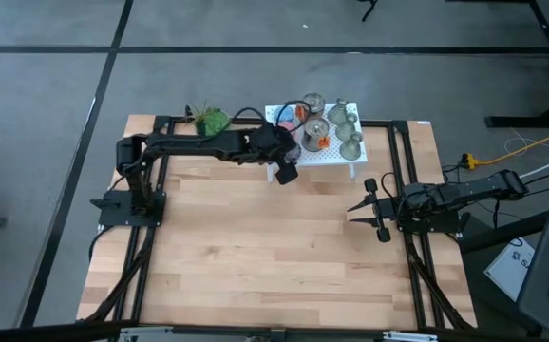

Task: Pick & Place candle stick holders
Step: Put the black scented candle on the shelf aligned with the blue and pink scented candles, then return to Home Position

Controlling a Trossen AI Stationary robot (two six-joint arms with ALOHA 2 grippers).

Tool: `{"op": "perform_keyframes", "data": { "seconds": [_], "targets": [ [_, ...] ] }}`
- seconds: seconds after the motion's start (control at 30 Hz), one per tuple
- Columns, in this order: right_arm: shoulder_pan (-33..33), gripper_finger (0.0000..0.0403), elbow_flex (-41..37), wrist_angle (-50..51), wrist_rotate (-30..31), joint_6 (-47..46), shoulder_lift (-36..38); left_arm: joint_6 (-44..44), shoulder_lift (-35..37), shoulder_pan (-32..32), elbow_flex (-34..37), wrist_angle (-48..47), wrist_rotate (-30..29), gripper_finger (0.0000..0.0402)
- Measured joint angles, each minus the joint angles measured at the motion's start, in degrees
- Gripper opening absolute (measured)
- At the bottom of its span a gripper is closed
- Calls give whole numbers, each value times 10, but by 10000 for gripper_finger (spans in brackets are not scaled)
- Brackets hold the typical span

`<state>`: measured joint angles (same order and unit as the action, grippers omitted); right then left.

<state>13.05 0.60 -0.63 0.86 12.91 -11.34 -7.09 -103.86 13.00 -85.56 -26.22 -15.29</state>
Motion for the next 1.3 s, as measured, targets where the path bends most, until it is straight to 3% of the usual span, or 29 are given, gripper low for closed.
{"op": "perform_keyframes", "data": {
  "seconds": [0.3, 0.5, 0.8, 0.97, 1.13, 1.3],
  "targets": [
    [0, 135, 0, 0, 0, 0, 0, 10, 25, -6, -21, -45, -5, 363],
    [0, 135, 0, 0, 0, 0, -3, 23, 48, -25, -21, -123, -11, 363],
    [0, 135, 0, 0, 0, 0, -3, 31, 50, -89, -8, -225, -110, 363],
    [0, 135, 0, 0, 0, 0, -3, 11, 51, -120, 1, -237, -175, 363],
    [0, 135, 0, 0, 0, 0, -3, 18, 56, -130, 24, -231, -179, 363],
    [0, 135, 0, 0, 0, 0, -3, 23, 116, -122, 122, -138, -165, 363]
  ]
}}
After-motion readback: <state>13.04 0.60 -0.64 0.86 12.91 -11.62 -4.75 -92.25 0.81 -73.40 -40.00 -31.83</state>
